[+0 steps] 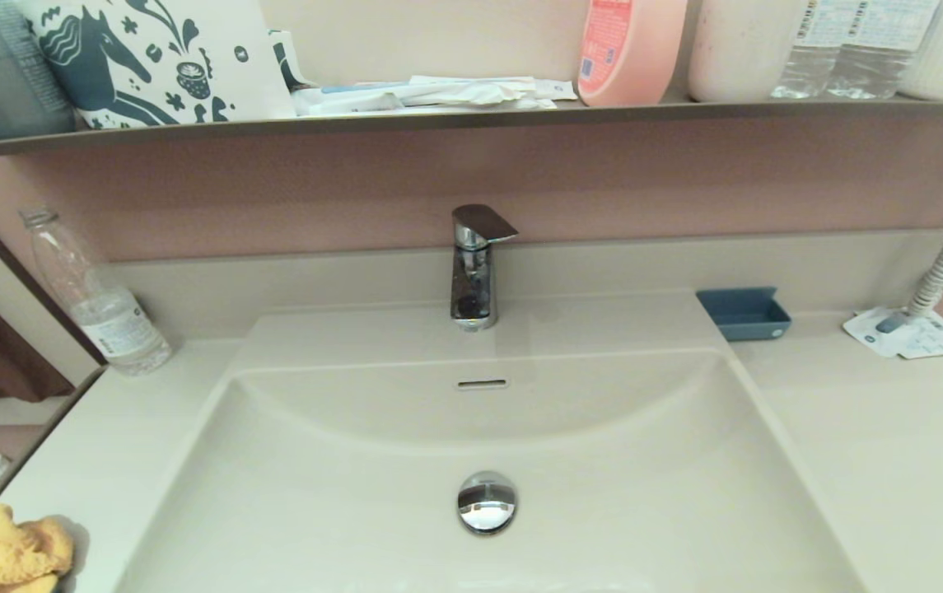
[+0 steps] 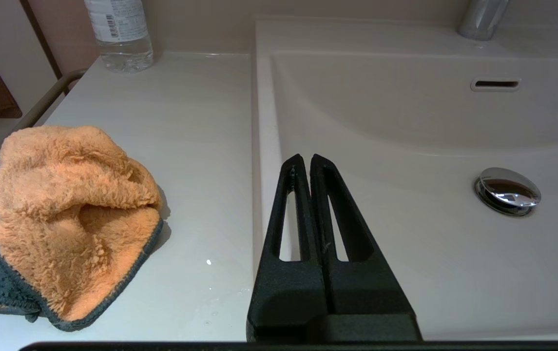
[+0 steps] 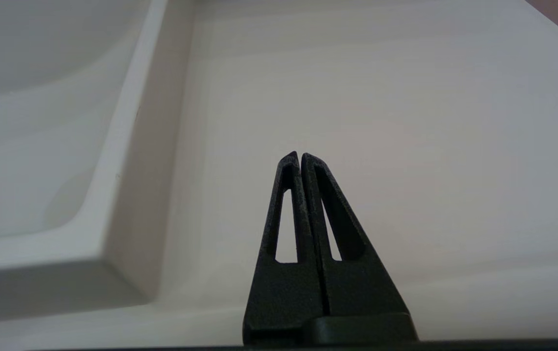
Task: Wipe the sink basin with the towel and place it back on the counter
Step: Turn on the faucet
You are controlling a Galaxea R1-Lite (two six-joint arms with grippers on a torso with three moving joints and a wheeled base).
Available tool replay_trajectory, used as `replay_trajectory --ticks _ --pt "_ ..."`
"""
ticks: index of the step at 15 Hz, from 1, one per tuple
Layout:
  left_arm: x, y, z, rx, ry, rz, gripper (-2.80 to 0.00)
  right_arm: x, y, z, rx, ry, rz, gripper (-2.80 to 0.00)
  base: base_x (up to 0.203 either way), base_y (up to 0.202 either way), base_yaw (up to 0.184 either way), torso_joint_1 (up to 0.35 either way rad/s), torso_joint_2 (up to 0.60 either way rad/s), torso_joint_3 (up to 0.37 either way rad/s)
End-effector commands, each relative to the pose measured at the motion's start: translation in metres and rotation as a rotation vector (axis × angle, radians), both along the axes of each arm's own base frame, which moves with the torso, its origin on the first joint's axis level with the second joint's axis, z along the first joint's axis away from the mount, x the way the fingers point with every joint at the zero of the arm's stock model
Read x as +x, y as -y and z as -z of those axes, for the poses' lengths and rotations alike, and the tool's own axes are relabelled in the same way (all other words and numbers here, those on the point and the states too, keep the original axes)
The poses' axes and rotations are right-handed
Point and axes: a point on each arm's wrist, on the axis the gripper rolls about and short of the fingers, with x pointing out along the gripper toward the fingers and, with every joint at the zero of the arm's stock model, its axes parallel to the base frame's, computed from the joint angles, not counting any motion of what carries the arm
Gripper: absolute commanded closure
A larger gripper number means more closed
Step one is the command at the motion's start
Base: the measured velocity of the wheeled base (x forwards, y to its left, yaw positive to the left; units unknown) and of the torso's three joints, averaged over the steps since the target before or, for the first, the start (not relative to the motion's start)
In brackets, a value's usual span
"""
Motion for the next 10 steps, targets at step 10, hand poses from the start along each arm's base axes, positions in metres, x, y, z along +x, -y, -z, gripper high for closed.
replay_trajectory --ticks 10 --pt "0.0 0.0 0.0 -0.001 0.001 0.0 0.0 -0.004 0.0 -0.012 -0.003 0.039 -0.001 0.0 0.0 0.0 0.0 0.0 0.0 0.0"
